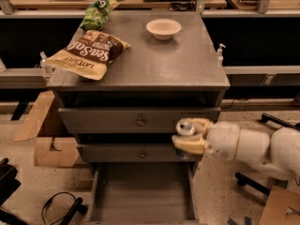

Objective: Place redbull can into bottom drawer

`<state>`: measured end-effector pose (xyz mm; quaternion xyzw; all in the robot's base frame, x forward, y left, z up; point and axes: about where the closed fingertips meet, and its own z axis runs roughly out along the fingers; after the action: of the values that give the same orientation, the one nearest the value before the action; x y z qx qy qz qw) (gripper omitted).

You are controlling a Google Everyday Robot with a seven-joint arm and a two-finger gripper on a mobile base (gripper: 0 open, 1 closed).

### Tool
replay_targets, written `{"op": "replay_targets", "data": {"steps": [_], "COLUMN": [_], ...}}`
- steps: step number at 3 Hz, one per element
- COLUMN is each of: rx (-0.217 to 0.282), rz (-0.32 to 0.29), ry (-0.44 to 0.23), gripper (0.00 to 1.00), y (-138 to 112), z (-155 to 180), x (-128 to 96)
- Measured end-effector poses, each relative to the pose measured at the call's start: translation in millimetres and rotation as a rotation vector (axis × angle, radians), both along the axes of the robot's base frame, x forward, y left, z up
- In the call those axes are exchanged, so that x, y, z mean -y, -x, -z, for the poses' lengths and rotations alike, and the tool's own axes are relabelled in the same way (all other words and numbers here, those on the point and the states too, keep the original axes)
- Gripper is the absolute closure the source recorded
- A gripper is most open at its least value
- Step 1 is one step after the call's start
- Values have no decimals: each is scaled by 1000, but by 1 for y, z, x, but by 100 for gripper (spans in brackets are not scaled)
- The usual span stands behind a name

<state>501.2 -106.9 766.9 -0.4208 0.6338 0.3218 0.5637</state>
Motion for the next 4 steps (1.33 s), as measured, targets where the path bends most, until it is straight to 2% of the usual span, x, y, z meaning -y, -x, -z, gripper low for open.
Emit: {"op": "replay_targets", "data": {"steps": [1,2,3,4], "rx": [-3,-3,-3,-7], "rz": [-61,-107,-107,-108], "ry": [11,15,15,16], "gripper": [100,100,100,100], "y": [10,8,8,-5], "z": [73,134,134,153], "x": [-13,-24,-24,-43]}}
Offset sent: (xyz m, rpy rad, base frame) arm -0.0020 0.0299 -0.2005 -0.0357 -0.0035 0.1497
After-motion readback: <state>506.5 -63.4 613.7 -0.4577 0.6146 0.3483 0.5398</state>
